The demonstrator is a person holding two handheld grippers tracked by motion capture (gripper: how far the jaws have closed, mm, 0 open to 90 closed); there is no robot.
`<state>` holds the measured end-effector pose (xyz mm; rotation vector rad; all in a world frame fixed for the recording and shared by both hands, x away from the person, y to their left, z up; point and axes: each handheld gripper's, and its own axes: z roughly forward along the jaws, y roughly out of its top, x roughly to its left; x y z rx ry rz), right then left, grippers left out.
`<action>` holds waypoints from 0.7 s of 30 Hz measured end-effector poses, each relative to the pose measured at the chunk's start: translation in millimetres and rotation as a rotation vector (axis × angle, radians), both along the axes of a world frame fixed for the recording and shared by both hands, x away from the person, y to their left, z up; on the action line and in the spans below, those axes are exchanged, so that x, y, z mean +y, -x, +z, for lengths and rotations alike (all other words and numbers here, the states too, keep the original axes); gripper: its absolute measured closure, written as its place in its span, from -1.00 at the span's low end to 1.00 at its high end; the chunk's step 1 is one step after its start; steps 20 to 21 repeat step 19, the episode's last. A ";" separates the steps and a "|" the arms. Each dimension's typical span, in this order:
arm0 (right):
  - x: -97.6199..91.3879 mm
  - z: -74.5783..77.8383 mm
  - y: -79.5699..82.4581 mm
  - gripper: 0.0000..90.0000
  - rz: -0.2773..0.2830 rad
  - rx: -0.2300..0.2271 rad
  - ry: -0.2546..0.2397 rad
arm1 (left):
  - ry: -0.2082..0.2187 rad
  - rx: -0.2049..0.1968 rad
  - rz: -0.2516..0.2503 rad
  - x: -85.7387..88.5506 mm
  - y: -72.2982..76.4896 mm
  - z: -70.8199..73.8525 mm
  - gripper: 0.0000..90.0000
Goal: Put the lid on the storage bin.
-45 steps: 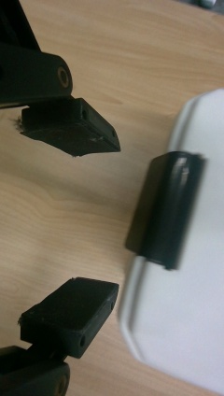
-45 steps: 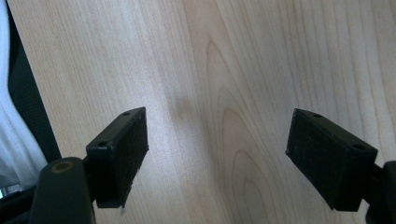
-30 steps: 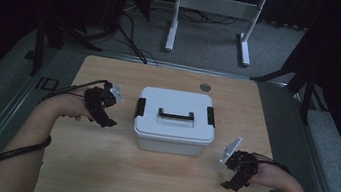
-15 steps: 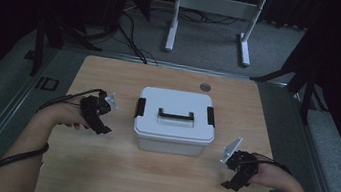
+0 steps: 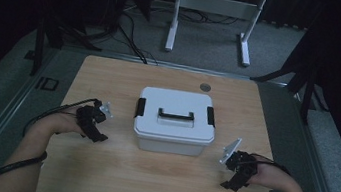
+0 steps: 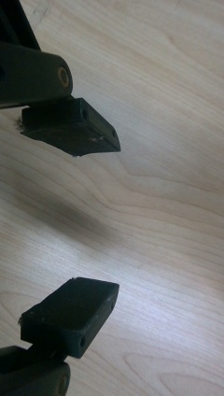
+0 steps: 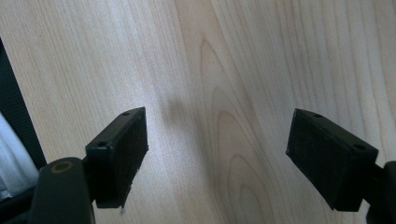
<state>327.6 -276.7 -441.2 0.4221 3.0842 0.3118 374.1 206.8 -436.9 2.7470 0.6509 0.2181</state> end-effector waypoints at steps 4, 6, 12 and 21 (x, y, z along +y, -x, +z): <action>-0.5 -1.1 -0.4 -0.56 -0.003 0.003 0.001 | 0.002 0.007 0.004 2.2 1.1 -5.9 -0.39; -0.8 -1.7 -0.4 -0.56 -0.004 0.003 -0.005 | 0.010 0.009 0.010 3.9 2.2 -10.2 -0.39; -0.2 -4.4 -0.8 -0.56 -0.002 0.006 0.000 | 0.029 0.020 0.025 6.6 4.2 -16.9 -0.39; -0.2 -4.7 -1.3 -0.56 -0.003 0.005 -0.001 | 0.016 0.020 0.022 7.9 5.4 -21.1 -0.39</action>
